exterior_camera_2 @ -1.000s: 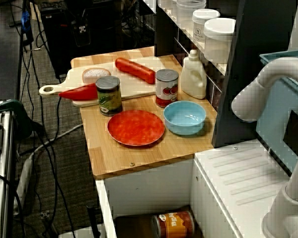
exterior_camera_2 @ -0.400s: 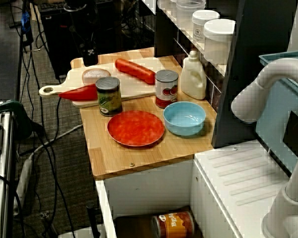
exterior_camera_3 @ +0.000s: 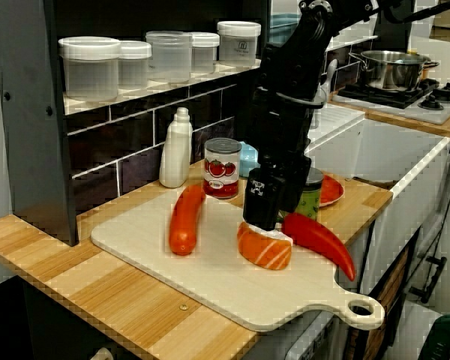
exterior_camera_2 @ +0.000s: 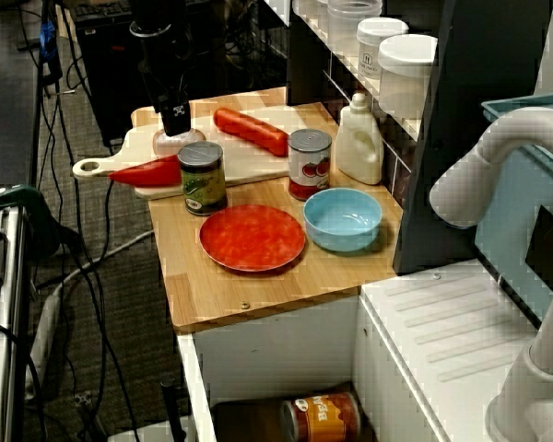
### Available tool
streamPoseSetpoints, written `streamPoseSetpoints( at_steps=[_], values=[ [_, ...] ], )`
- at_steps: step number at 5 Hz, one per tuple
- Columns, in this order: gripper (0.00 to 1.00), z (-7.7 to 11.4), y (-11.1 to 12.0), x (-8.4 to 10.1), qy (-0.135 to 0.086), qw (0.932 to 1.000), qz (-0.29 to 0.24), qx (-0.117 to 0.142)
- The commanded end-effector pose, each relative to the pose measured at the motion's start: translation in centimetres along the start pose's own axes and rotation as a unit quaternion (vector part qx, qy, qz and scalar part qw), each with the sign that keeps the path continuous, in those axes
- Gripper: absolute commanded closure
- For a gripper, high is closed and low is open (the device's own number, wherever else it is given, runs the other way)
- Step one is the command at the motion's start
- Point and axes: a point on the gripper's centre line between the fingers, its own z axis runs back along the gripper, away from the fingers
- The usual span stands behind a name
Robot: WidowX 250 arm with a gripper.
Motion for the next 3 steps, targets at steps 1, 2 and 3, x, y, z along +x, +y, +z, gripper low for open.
streamPoseSetpoints(
  at_steps=[1,2,3],
  values=[
    [0.0,0.08,0.51,0.22,-0.022,0.9996,-0.016,0.003],
    [0.0,-0.26,0.72,0.09,-0.026,0.9994,-0.022,0.001],
    [0.0,-0.45,0.69,0.11,-0.029,0.9993,-0.024,0.005]
  ],
)
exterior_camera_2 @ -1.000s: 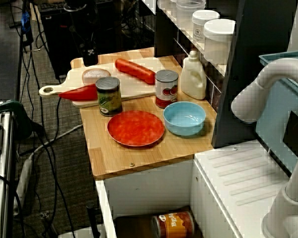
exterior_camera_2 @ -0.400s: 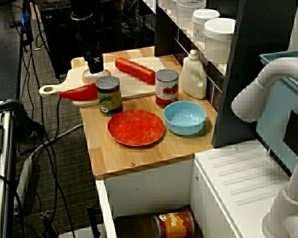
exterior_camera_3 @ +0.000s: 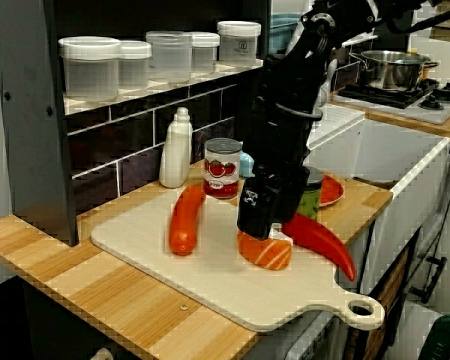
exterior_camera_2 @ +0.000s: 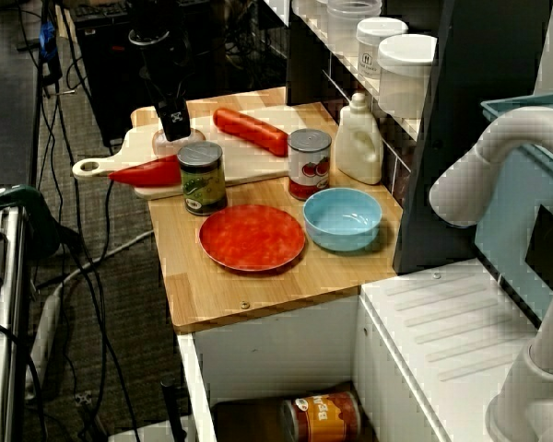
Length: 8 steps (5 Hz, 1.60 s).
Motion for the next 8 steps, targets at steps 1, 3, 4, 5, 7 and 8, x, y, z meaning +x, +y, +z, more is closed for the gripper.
streamPoseSetpoints(
  at_steps=[1,3,4,5,7,8],
  values=[
    [0.0,0.0,0.5,0.1,-0.013,0.9999,0.0,0.006],
    [0.0,-0.7,0.6,-0.1,-0.017,0.9998,0.005,0.009],
    [0.0,-1.0,0.8,-0.2,-0.015,0.9998,0.015,0.006],
    [0.0,-1.2,1.1,-0.1,-0.012,0.9995,0.028,0.005],
    [0.0,-1.2,1.7,0.2,-0.005,0.9992,0.039,-0.005],
    [0.0,-1.3,1.9,0.4,0.0,0.9992,0.04,-0.008]
  ],
)
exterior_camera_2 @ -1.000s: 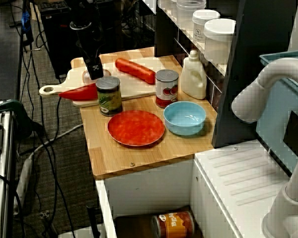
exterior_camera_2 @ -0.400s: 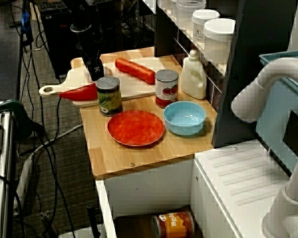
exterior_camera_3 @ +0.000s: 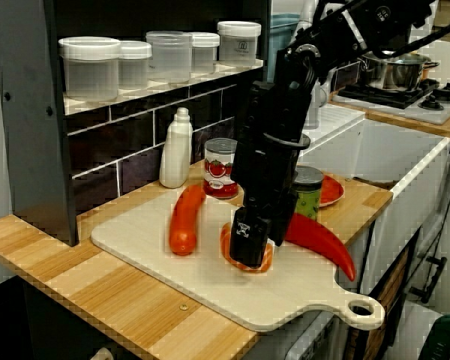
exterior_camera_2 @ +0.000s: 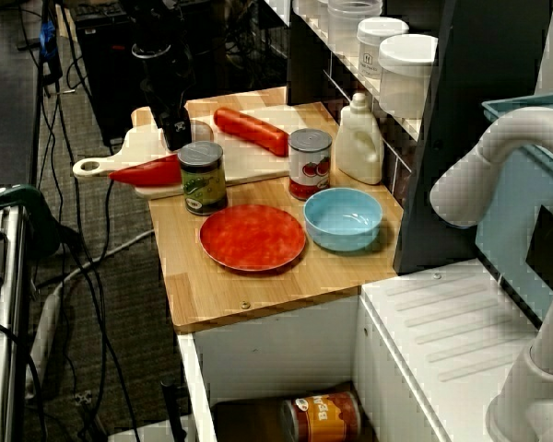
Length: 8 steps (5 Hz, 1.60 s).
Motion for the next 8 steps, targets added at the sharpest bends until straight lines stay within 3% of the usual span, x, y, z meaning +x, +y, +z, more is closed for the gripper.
streamPoseSetpoints(
  at_steps=[1,4,5,7,8],
  values=[
    [0.0,1.0,0.8,0.9,-0.015,0.9999,0.005,-0.001],
    [0.0,0.3,1.1,1.0,-0.019,0.9995,0.024,0.008],
    [1.0,0.3,1.1,1.2,-0.024,0.9994,0.025,0.0],
    [1.0,0.5,1.7,1.2,-0.035,0.9987,0.036,0.0],
    [1.0,1.2,2.3,1.7,-0.023,0.9991,0.037,-0.003]
  ],
)
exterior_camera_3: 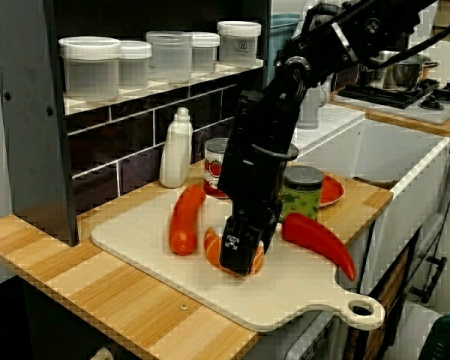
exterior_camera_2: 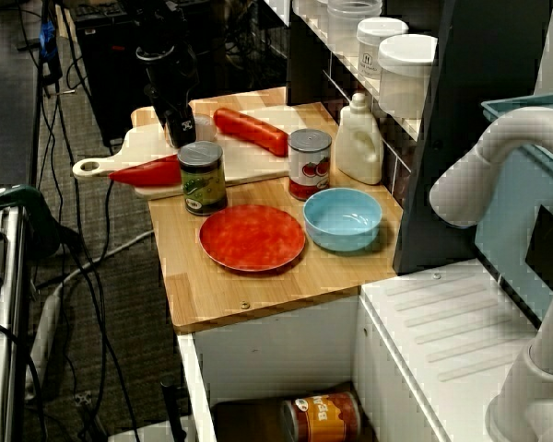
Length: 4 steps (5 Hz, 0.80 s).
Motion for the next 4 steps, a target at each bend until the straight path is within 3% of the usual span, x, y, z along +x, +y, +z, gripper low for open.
streamPoseSetpoints(
  at_steps=[1,2,4],
  values=[
    [1.0,2.6,1.9,1.7,0.003,0.9999,-0.01,0.004],
    [1.0,2.9,2.5,2.1,0.01,0.9997,-0.023,0.005],
    [1.0,3.5,3.1,2.9,0.005,0.9988,-0.048,0.003]
  ],
)
